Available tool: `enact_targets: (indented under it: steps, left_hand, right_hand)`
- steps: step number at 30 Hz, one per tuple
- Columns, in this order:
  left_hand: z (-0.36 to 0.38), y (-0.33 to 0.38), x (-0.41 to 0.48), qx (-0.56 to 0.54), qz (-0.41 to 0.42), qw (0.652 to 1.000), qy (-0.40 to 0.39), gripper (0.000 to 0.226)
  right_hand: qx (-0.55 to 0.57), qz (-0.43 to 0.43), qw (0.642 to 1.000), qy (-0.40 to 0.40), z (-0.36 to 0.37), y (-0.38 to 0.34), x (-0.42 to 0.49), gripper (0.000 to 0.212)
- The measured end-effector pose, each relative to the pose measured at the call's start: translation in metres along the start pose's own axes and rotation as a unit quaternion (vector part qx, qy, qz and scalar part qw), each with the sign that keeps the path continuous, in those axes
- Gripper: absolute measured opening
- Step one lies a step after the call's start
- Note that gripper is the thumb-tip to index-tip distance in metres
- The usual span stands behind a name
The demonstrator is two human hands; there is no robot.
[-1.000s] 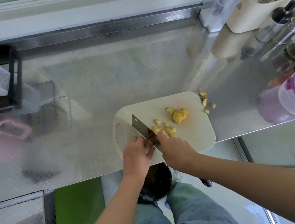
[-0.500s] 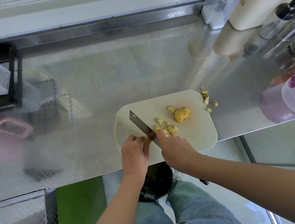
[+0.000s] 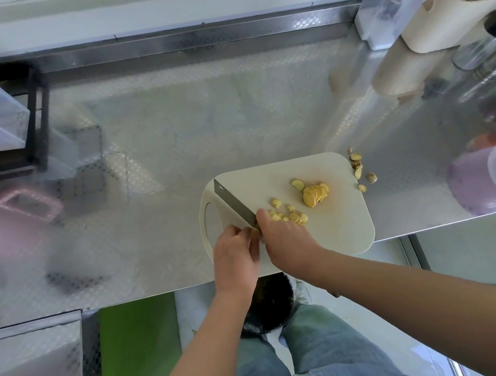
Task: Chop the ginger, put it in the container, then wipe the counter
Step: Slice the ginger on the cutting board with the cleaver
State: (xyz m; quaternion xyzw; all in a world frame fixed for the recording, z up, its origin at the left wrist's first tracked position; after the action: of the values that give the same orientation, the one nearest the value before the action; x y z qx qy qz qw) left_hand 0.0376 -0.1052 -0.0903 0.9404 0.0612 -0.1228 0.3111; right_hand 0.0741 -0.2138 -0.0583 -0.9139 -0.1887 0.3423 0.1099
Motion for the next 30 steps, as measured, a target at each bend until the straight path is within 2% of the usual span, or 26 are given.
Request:
enact_targets:
  steps: [4,14,19,23,25,27,30]
  left_hand:
    - [0.001,0.000,-0.002,0.026,0.004,1.000,-0.004,0.017]
    - [0.001,0.004,-0.004,0.003,-0.002,1.000,0.004,0.012]
    - [0.006,0.002,-0.010,0.000,0.006,1.000,0.017,0.015]
    - [0.005,-0.002,-0.017,-0.045,-0.014,0.998,0.048,0.017]
    - [0.002,-0.002,-0.018,-0.063,-0.028,0.996,0.055,0.016]
    - [0.001,-0.001,-0.015,-0.070,-0.046,0.995,0.048,0.021]
    - [0.000,0.002,-0.011,-0.072,-0.055,0.995,0.040,0.034]
  right_hand:
    - [0.050,0.008,0.999,0.006,-0.006,0.006,0.001,0.015]
    - [-0.010,-0.022,1.000,0.008,0.003,0.006,-0.009,0.030]
    - [0.006,0.003,1.000,0.008,0.008,0.007,-0.007,0.023]
    - [0.095,0.032,0.995,0.016,0.007,0.018,-0.006,0.024]
    - [0.133,0.018,0.990,0.033,0.003,0.024,-0.005,0.024]
    - [0.148,-0.009,0.988,0.043,-0.006,0.027,-0.007,0.015]
    - [0.121,-0.031,0.992,0.025,-0.016,0.030,-0.011,0.012]
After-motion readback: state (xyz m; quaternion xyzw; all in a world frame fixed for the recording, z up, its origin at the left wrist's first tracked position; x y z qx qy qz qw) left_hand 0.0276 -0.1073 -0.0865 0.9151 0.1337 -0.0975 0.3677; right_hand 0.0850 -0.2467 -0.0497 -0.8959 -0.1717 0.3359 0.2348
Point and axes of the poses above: each hand's wrist, its own x-axis towards the middle knuckle, its own z-axis out of the palm, y = z × x, the point moved 2 cm from there along x, towards the middle knuckle, and after that the axes turned 10 degrees about -y, right-handed, at the moved point
